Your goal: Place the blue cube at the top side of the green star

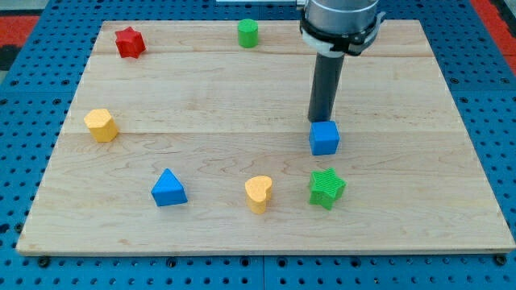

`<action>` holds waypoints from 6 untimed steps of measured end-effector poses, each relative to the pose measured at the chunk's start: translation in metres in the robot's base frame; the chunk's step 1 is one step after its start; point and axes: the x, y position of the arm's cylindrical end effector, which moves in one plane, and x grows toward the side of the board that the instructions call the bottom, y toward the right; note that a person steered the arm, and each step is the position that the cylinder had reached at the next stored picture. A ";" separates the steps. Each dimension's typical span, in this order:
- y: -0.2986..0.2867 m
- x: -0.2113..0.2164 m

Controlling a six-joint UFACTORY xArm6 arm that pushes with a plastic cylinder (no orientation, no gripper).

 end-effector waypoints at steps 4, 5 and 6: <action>-0.020 0.037; -0.030 0.031; -0.044 0.033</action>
